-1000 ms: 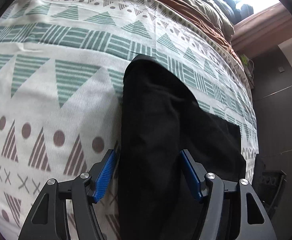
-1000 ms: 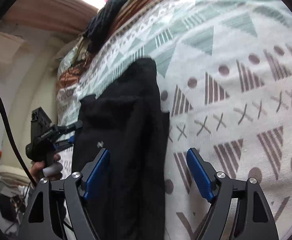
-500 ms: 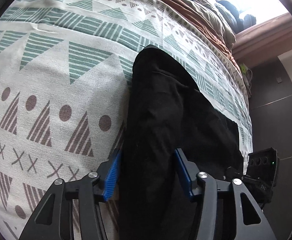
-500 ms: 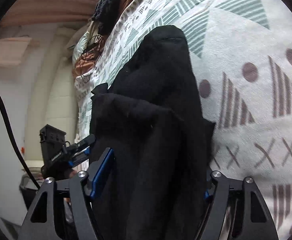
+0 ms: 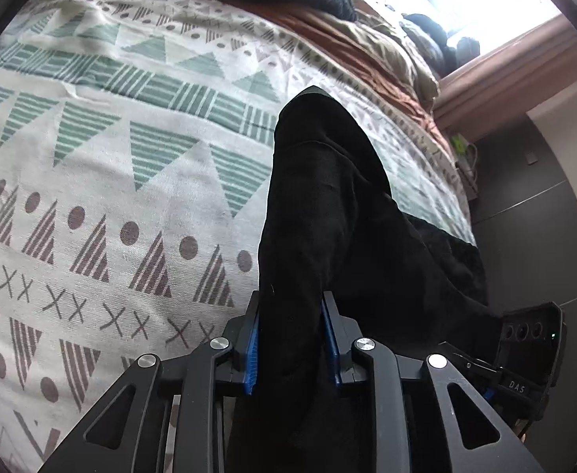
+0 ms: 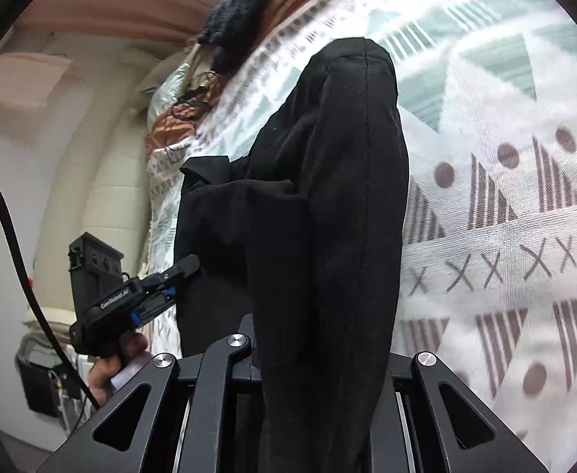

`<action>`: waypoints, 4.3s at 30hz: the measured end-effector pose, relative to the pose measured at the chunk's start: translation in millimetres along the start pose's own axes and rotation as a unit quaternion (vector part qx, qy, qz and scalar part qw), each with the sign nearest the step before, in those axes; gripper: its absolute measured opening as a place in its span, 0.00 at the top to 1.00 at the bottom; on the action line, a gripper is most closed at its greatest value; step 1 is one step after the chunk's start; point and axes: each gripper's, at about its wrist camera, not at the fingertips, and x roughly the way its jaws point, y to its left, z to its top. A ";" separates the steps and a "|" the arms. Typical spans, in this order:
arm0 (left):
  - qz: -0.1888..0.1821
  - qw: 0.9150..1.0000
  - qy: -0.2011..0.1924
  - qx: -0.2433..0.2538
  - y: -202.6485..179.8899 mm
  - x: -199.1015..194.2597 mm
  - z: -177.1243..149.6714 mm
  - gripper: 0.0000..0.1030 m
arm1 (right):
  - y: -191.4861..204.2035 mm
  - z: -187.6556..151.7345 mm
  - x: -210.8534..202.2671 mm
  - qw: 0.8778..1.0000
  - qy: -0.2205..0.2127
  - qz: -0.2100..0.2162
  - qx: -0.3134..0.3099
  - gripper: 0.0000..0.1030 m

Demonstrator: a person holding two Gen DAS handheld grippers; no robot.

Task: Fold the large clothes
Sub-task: 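Lift the folded black shirt off the bed with both tools, then carry the shirt to the bed edge by the headboard with both tools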

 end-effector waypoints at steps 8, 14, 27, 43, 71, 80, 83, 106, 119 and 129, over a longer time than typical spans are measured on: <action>-0.053 0.998 -0.044 0.011 -10.7 -67.7 2.9 0.75 | 76.7 -17.6 -41.8 0.998 -0.033 0.007 -0.059 0.85; -0.082 0.993 -0.088 0.016 -11.3 -128.5 6.3 0.75 | 149.2 -33.4 -63.1 0.991 -0.055 0.011 -0.123 0.85; -0.085 0.980 -0.178 0.020 44.4 -271.7 12.3 0.75 | 290.8 -62.3 -44.1 0.971 -0.061 0.038 -0.227 0.85; -0.016 0.965 -0.261 -0.018 177.8 -414.5 5.6 0.75 | 430.2 -96.4 67.9 0.942 0.004 0.121 -0.313 0.85; 0.179 0.907 -0.364 -0.112 384.5 -646.7 -50.6 0.80 | 652.2 -250.0 299.1 0.869 0.169 0.256 -0.388 0.85; 0.222 0.909 -0.327 -0.134 423.9 -637.2 -58.5 0.80 | 640.7 -283.4 353.6 0.867 0.223 0.291 -0.337 0.85; 0.223 0.913 -0.309 -0.147 441.2 -614.1 -50.5 0.80 | 625.0 -283.0 372.5 0.874 0.233 0.286 -0.317 0.85; 0.310 0.909 -0.218 -0.174 487.2 -528.3 13.4 0.46 | 504.6 -238.7 461.4 0.932 0.220 0.136 -0.253 0.85; 0.242 0.880 -0.268 -0.308 521.0 -544.1 -178.3 0.30 | 488.9 -233.0 493.9 0.933 0.249 0.116 -0.231 0.83; 0.155 0.866 -0.302 -0.368 524.2 -510.7 -224.6 0.27 | 476.5 -229.5 496.8 0.934 0.254 0.112 -0.226 0.77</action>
